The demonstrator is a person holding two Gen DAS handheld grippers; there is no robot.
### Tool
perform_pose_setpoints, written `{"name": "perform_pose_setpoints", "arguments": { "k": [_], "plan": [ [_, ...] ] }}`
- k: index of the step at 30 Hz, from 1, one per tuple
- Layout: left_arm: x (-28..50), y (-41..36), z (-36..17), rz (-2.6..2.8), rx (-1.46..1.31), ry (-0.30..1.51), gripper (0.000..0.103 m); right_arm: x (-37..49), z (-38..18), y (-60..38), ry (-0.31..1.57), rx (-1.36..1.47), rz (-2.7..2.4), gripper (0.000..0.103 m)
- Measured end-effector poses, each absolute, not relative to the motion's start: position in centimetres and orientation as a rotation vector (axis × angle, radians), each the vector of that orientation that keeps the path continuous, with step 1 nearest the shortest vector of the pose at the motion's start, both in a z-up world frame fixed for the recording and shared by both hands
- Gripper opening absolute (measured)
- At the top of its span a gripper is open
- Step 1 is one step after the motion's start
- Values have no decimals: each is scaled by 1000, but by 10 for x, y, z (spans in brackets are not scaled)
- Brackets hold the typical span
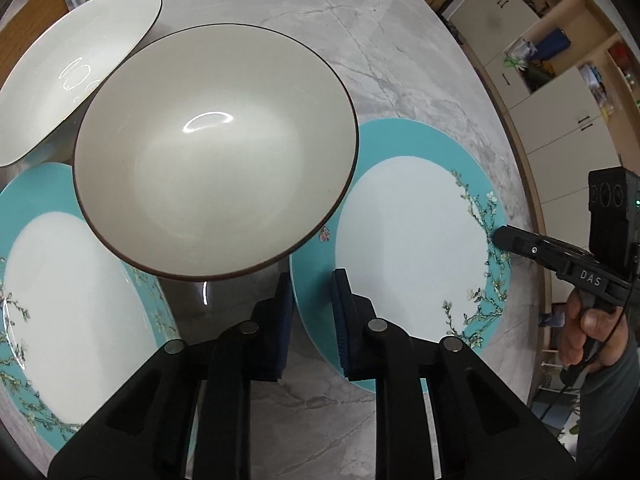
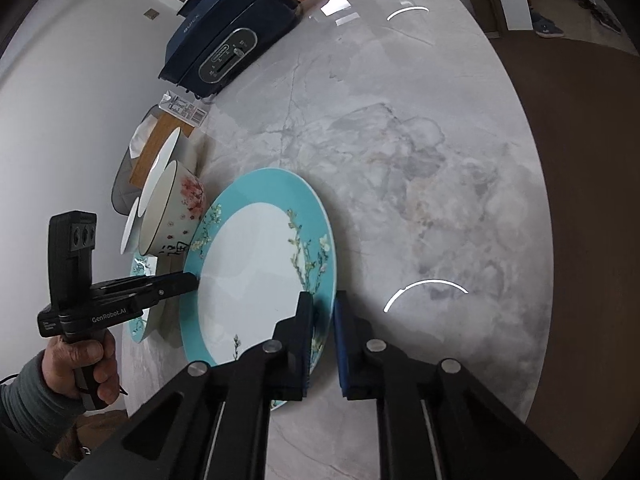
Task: Organize plates and bowls
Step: 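Carry the teal plate onto the grey-rimmed plate and open the right gripper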
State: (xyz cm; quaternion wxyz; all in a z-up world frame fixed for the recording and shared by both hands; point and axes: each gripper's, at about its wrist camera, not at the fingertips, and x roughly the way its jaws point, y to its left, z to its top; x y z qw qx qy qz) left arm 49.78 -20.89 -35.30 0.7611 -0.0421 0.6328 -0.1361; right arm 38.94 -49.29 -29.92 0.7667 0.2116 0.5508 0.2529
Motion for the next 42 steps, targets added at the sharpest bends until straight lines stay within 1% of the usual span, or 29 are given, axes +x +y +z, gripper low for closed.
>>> {"name": "perform_pose_setpoints", "arguments": {
  "k": [6, 14, 23, 32, 42],
  "plan": [
    [493, -210, -352, -298, -92, 1395, 16, 387, -298, -491, 1213, 471, 501, 12],
    [478, -206, -335, -296, -75, 1375, 15, 374, -292, -491, 1213, 493, 451, 13],
    [451, -198, -306, -318, -102, 1367, 15, 349, -264, -487, 1203, 505, 431, 13],
    [396, -170, -264, -359, -128, 1341, 15, 297, -218, -465, 1166, 491, 447, 12],
    [313, -98, -228, -342, -162, 1320, 14, 232, -197, -405, 1171, 478, 503, 11]
  ]
}}
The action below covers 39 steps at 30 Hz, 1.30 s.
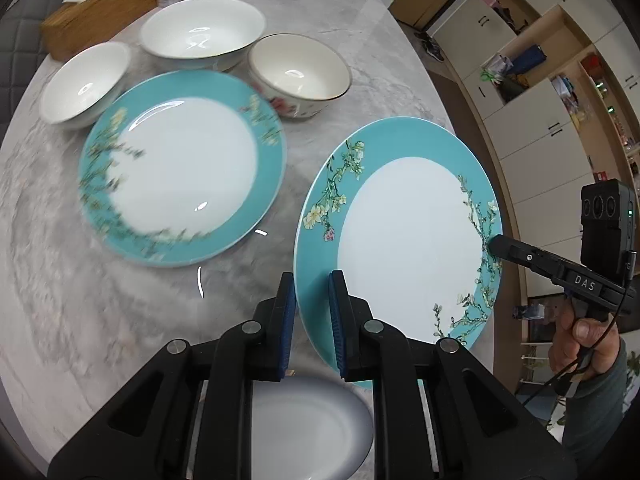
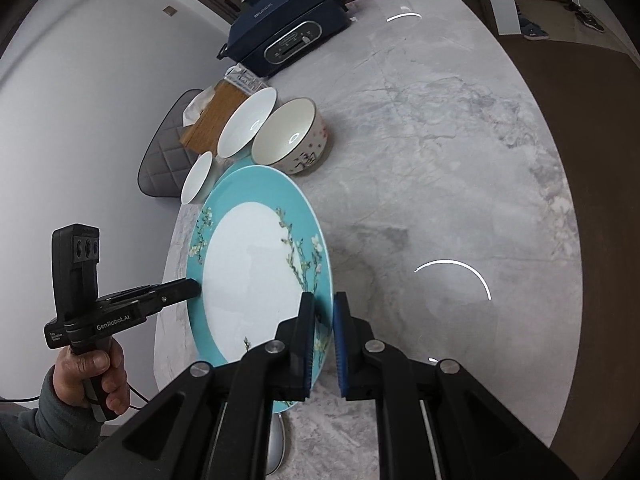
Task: Organize plates and bowls
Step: 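Carry the teal plate onto the grey-rimmed plate and open the right gripper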
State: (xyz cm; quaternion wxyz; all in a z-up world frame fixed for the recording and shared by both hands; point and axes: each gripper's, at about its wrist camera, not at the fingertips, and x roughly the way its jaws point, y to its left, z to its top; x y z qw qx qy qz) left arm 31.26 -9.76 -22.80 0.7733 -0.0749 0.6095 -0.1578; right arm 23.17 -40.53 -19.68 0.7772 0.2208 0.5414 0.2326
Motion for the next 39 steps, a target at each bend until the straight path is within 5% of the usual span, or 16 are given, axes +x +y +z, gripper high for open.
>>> {"name": "perform_pose_setpoints", "arguments": {
  "k": [14, 39],
  "plan": [
    [195, 0, -245, -268, -190, 1384, 14, 147, -232, -313, 1279, 510, 548, 11],
    [137, 17, -313, -264, -109, 1458, 15, 80, -291, -278, 1360, 462, 437, 12]
  ]
}}
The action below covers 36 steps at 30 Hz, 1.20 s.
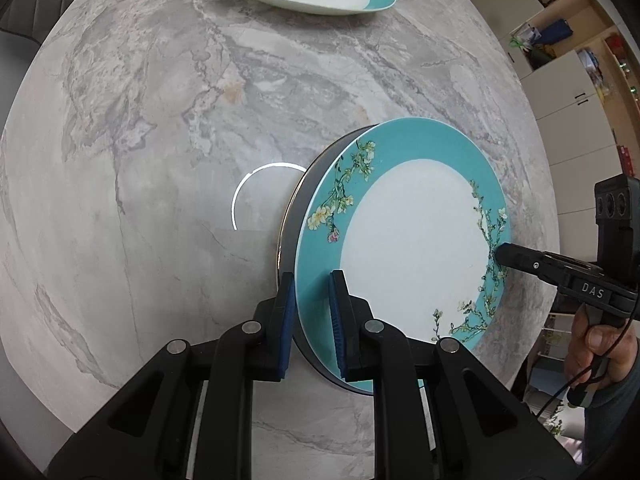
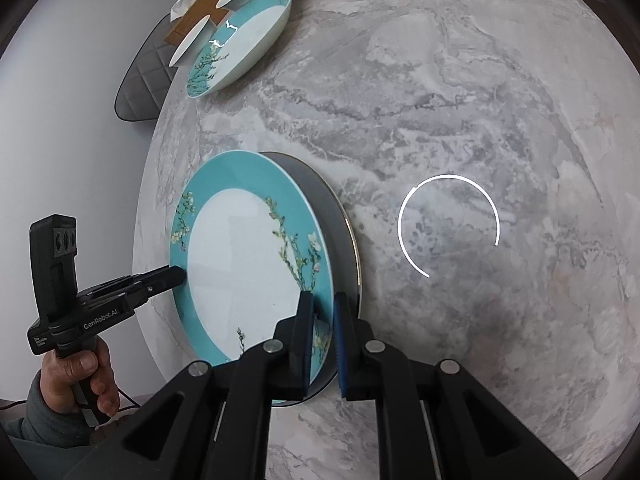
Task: Organize plates and bowls
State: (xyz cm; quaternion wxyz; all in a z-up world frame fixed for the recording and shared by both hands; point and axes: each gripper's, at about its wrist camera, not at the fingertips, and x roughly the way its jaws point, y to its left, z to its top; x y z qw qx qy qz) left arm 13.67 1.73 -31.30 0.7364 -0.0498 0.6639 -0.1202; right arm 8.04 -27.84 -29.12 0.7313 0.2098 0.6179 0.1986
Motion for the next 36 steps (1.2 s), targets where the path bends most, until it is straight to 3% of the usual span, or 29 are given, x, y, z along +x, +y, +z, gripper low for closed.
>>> {"name": "perform_pose_setpoints", "arguments": {
  "k": [22, 25, 26, 27, 29, 30, 33, 35, 36],
  "plan": [
    [134, 13, -312, -235, -82, 1398, 16, 70, -273, -231, 1311, 30, 277, 22],
    [132, 16, -312, -233, -106, 1395, 16, 69, -273, -228, 1308, 26, 271, 31],
    [132, 18, -311, -227, -117, 1399, 16, 67, -272, -228, 1309, 34, 271, 39],
    [130, 20, -311, -219, -124, 1399, 20, 66, -271, -228, 1307, 39, 267, 48],
    [127, 28, -305, -205, -169, 1389, 42, 63, -263, -231, 1283, 57, 250, 64],
    [126, 33, -300, -204, -205, 1368, 59, 62, -258, -235, 1267, 71, 242, 74],
    [124, 53, -280, -202, -296, 1272, 77, 60, -236, -251, 1180, 142, 236, 95],
    [131, 62, -270, -225, -324, 1242, 103, 64, -224, -265, 1128, 237, 283, 103],
    [135, 66, -263, -227, -320, 1214, 103, 68, -220, -272, 1122, 304, 317, 103]
  ]
}}
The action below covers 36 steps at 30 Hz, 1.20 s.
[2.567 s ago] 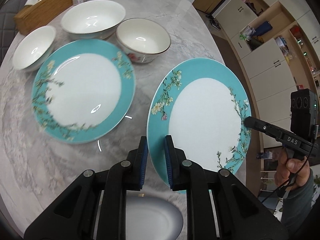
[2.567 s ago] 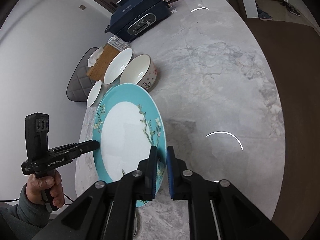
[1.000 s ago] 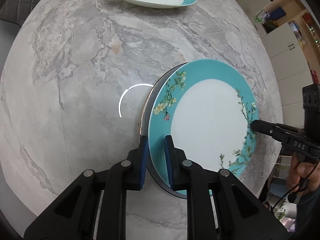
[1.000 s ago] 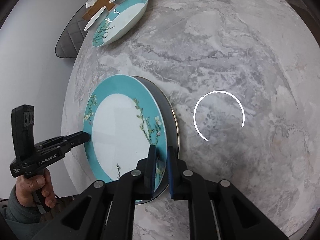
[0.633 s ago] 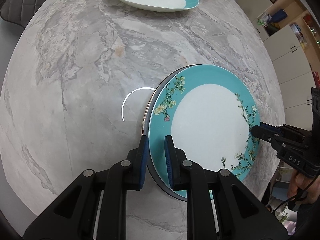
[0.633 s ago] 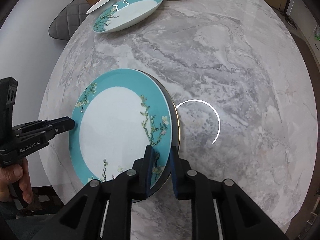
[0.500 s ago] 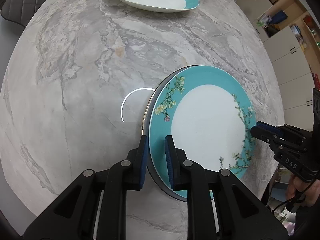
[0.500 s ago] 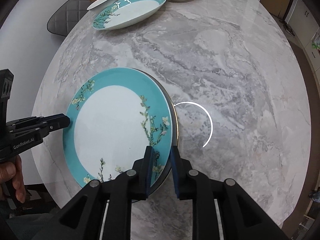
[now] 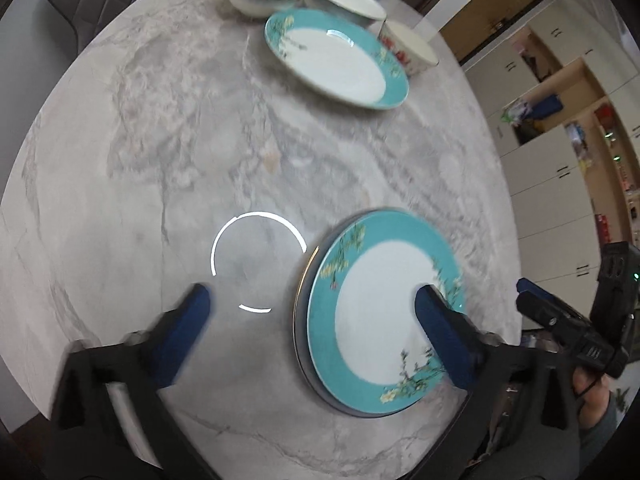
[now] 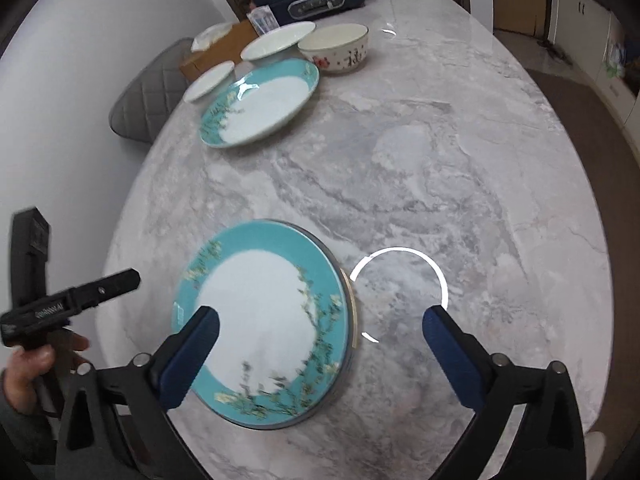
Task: Organize plates and bowls
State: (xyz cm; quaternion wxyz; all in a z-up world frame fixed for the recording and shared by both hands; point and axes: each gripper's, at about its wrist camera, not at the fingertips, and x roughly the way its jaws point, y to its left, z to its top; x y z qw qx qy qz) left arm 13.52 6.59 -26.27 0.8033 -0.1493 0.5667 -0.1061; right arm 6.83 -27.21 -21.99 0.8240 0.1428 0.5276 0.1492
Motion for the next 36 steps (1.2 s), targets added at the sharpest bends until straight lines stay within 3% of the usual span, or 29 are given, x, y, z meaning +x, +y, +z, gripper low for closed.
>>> {"name": "perform_pose_setpoints", "arguments": {
  "k": [4, 10, 26, 29, 30, 32, 35, 36],
  "plan": [
    [162, 78, -236, -212, -243, 1111, 103, 93, -200, -294, 1061, 462, 351, 103],
    [220, 84, -221, -170, -239, 1090, 103, 149, -173, -299, 893, 454, 394, 103],
    [392, 73, -278, -20, -104, 1172, 102, 339, -250, -263, 1073, 455, 440, 103],
    [413, 73, -293, 3, -130, 1223, 101, 358, -268, -255, 1163, 488, 446, 98],
    [418, 73, -298, 14, -122, 1230, 98, 363, -273, -254, 1183, 504, 448, 92],
    [426, 71, -305, 16, -107, 1248, 95, 370, -279, -251, 1211, 508, 446, 92],
    [435, 65, -315, -1, -99, 1285, 78, 375, -280, -246, 1209, 487, 457, 89],
    [436, 64, -319, -5, -102, 1295, 67, 377, -281, -244, 1215, 489, 468, 86]
  ]
}}
